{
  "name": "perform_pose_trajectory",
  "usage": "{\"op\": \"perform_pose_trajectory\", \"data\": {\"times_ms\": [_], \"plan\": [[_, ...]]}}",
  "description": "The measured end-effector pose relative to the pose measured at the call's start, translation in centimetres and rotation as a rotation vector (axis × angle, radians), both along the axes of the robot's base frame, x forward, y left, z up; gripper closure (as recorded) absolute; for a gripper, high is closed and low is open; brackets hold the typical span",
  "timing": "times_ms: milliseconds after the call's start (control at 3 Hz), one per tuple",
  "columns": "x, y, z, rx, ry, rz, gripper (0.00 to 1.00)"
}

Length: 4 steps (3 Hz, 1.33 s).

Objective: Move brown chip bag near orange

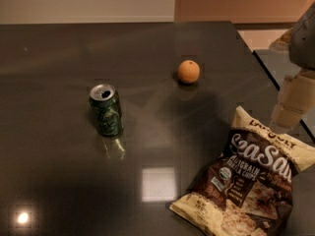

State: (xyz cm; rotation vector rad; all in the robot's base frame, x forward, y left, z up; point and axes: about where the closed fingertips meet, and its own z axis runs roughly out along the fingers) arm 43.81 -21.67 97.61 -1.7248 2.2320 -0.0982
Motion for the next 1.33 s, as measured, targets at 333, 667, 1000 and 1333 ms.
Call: {"op": "perform_pose_trajectory", "data": {"times_ms": [333,667,1000,1333], "plan": [[0.0,0.0,0.0,0.0,0.0,0.0,0.0],[-0.1,-0.6,-0.5,0.008,0.014,-0.021,0.0],[-0.8,-1.7,-1.8,0.022,0.061,-0.064,0.0],[-2.2,-2.8,-3.6,0.036,0.126,-0.109,0.0]]}}
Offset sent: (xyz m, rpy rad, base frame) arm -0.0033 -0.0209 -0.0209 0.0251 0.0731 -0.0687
